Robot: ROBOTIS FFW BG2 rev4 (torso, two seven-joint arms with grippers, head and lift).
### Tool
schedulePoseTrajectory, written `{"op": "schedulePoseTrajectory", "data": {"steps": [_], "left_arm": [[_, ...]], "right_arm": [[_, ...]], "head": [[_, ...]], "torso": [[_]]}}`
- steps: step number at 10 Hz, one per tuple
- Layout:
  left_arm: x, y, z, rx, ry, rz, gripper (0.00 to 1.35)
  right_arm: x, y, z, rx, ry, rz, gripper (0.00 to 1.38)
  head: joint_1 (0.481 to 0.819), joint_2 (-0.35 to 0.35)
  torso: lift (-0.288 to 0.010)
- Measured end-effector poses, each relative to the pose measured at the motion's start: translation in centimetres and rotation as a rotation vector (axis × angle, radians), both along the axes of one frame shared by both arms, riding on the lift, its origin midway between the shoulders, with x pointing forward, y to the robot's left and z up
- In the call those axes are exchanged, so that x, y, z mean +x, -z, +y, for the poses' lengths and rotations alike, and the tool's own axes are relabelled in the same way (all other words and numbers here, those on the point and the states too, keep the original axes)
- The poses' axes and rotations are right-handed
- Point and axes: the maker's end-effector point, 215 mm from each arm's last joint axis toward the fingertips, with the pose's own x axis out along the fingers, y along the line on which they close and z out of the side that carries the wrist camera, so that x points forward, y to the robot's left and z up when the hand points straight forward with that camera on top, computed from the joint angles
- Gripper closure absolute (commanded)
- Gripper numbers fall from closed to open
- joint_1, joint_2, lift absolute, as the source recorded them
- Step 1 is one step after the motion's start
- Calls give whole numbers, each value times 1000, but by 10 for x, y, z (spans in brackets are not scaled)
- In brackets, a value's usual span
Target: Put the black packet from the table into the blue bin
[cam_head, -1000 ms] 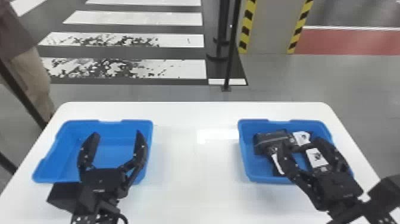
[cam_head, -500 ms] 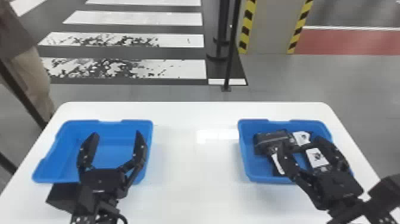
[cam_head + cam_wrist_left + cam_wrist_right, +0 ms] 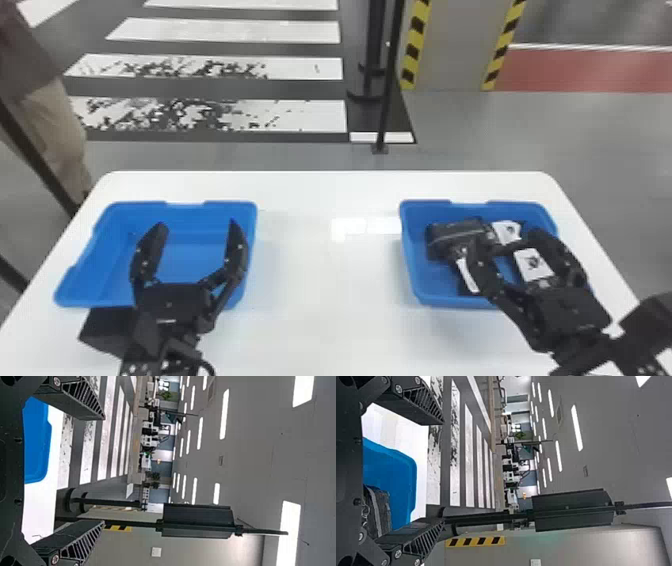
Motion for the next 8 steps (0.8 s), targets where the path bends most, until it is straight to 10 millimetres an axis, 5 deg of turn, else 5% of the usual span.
{"op": "schedulePoseTrajectory", "data": {"steps": [8], "left_arm": [[1,-1,-3,-3,6,0,94]], "right_arm": [[1,1,-1,9,3,-5,162]], "head": [[695,-29]], "torso": [[-110]]}}
